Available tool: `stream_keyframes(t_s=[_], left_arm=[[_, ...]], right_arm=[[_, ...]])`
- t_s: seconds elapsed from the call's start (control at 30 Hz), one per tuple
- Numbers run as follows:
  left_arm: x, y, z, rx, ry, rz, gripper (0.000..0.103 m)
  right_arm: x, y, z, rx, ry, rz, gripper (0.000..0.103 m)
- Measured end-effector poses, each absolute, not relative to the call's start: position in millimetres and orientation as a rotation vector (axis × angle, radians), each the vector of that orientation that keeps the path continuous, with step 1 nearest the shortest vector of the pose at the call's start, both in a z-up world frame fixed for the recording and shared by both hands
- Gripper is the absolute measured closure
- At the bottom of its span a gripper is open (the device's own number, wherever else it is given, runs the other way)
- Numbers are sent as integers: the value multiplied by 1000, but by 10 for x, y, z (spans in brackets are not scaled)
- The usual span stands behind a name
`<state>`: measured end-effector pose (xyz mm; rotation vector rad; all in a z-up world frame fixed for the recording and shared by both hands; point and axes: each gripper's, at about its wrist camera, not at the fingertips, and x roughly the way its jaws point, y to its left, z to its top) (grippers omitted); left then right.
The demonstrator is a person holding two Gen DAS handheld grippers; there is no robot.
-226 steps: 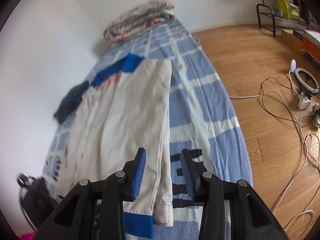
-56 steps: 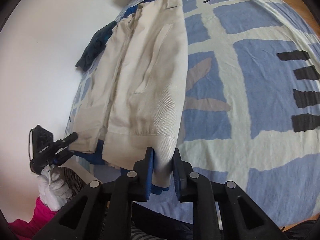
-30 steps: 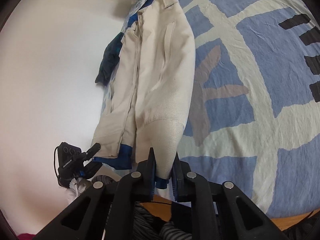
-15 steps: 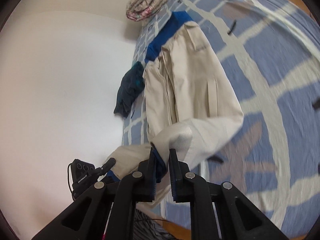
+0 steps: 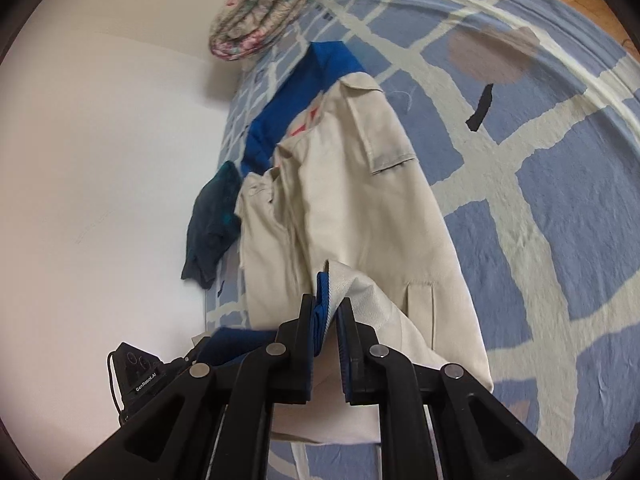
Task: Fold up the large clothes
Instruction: 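Lift the hem with both grippers and fold it toward the collar, then release the hem and press the folded jacket flat with both grippers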
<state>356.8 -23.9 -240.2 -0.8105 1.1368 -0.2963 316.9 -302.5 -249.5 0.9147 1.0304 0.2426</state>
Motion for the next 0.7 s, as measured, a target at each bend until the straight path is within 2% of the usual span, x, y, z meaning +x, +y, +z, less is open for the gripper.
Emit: stream_keyframes(t_s=[0.17,0.2,0.23,0.27,0.3,0.33,0.47,0.7], left_arm=[[3720,-229,-2563,-806,1150,-271,79],[3736,-202,-2567,-820,1153,-275,71],[3748,-172,-2557,-840,1154,-286,61],[3753,-121,-2540,-863,1152,-296,56],[3747,-44,-2508,-894,1134,-309,52],[3739,21,-2474,-912,1113,-313,51],[3621,252,-2362,-861,1037,-331,50],[3417,-9,-2711,-617,1157,-443,50]], right_arm=[[3366,-3062,-2709,901,1073,229,92],[3372,-3065,-2702,890,1067,236,89],[3368,-3080,-2680,876,1060,240,79],[3362,-3105,-2654,871,1050,247,68],[3343,-3149,-2623,878,1036,255,47],[3301,-3211,-2580,895,1007,273,42],[3103,-3435,-2441,895,932,303,42],[2700,-3182,-2663,657,1041,340,50]])
